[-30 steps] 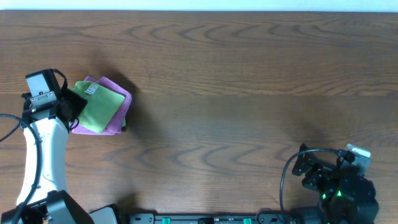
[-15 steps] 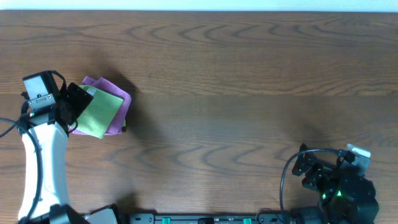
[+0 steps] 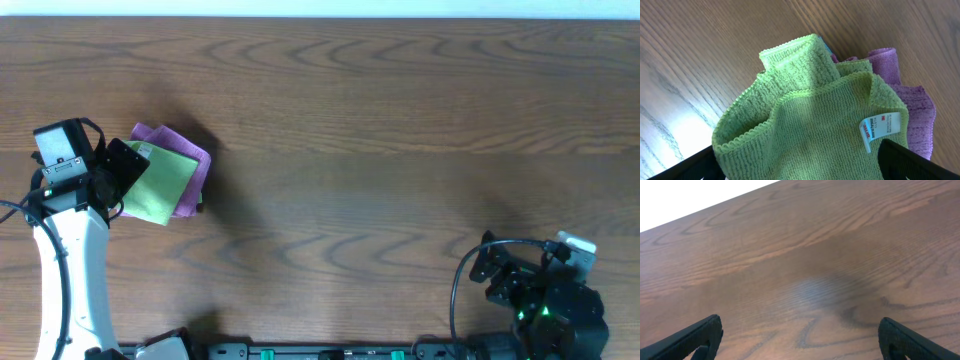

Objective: Fold the cloth

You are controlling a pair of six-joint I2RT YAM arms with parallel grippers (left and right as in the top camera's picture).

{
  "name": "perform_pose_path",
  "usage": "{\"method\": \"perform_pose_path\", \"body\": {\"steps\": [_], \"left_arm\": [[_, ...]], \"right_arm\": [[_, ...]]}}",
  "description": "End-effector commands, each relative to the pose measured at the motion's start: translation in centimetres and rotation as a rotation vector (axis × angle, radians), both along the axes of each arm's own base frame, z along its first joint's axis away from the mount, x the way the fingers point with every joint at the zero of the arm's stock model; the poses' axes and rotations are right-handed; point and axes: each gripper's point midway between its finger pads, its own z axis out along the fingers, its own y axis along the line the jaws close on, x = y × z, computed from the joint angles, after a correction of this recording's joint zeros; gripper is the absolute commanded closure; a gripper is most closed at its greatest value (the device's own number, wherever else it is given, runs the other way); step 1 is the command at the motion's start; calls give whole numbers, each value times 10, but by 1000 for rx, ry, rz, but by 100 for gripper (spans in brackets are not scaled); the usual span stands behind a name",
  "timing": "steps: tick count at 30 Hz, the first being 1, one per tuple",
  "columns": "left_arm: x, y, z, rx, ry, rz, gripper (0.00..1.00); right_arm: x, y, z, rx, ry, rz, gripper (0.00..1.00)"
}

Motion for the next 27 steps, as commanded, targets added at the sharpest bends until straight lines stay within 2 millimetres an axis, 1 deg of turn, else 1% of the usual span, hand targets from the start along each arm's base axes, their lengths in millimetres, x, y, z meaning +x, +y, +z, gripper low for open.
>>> {"method": "perform_pose_path", "body": {"steps": [1, 15, 23, 25, 27], "left_arm": [[-6, 6, 3, 43, 10, 4, 5], [-10, 13, 4, 89, 30, 13, 5], [-11, 13, 4, 89, 32, 13, 5], [-10, 10, 3, 75, 27, 5, 5], [-5, -1, 3, 16, 3, -25, 3]], "right_arm": [[-1, -3, 0, 5, -5, -22, 1], [-1, -3, 0, 5, -5, -22, 1], [-1, -3, 0, 5, -5, -22, 1], [-1, -3, 0, 5, -5, -22, 1], [-1, -3, 0, 5, -5, -22, 1]]}}
